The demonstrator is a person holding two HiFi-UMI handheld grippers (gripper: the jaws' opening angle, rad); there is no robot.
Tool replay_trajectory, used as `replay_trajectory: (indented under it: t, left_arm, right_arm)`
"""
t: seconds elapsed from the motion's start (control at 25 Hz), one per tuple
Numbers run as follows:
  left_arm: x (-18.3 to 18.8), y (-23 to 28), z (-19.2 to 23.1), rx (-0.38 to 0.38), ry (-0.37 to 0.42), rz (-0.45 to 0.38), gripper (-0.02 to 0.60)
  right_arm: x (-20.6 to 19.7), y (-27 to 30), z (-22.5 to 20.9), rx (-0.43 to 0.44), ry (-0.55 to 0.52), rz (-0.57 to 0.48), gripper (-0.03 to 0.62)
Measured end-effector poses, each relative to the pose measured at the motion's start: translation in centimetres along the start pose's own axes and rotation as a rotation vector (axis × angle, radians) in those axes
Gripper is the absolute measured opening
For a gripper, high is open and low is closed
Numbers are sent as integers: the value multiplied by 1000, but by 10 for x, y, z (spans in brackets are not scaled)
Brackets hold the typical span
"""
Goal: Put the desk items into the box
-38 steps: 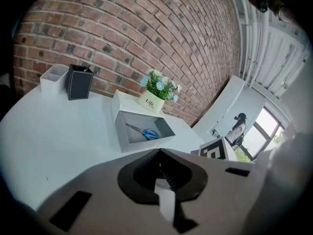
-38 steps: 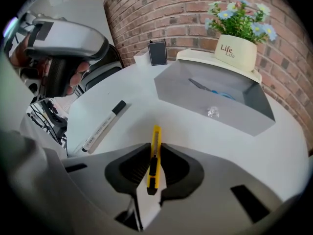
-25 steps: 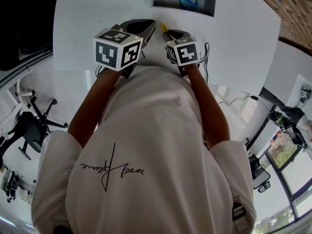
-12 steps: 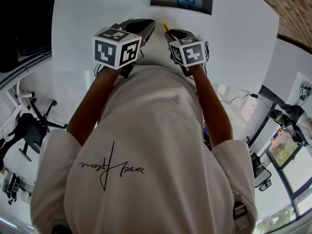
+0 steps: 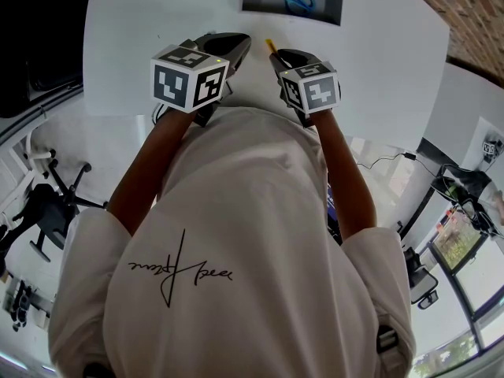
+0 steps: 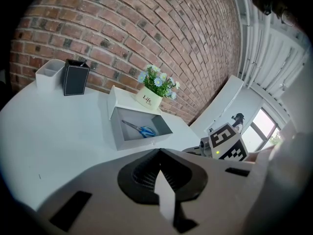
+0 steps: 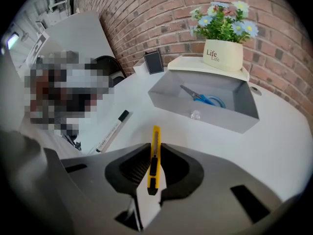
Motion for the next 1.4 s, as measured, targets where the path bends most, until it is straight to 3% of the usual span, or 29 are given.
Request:
replay_trajectory:
  t: [0.52, 1.4]
  left_arm:
    - [1, 1, 1, -3, -13, -1, 5]
    - [-3, 6, 6, -2, -31, 22, 5]
  right_arm:
    - [7, -16, -4, -1, 21, -27, 78]
    - [44, -49, -29, -18, -38, -80, 80]
Point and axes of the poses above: the fingertips, and each gripper's own axes: y forward along the fingers, z to its left, x out of its top, the point moved 2 cm from there along -y, backward along the fingers, and after that the axes turned 1 degree about -x, right-handed, at the moved point
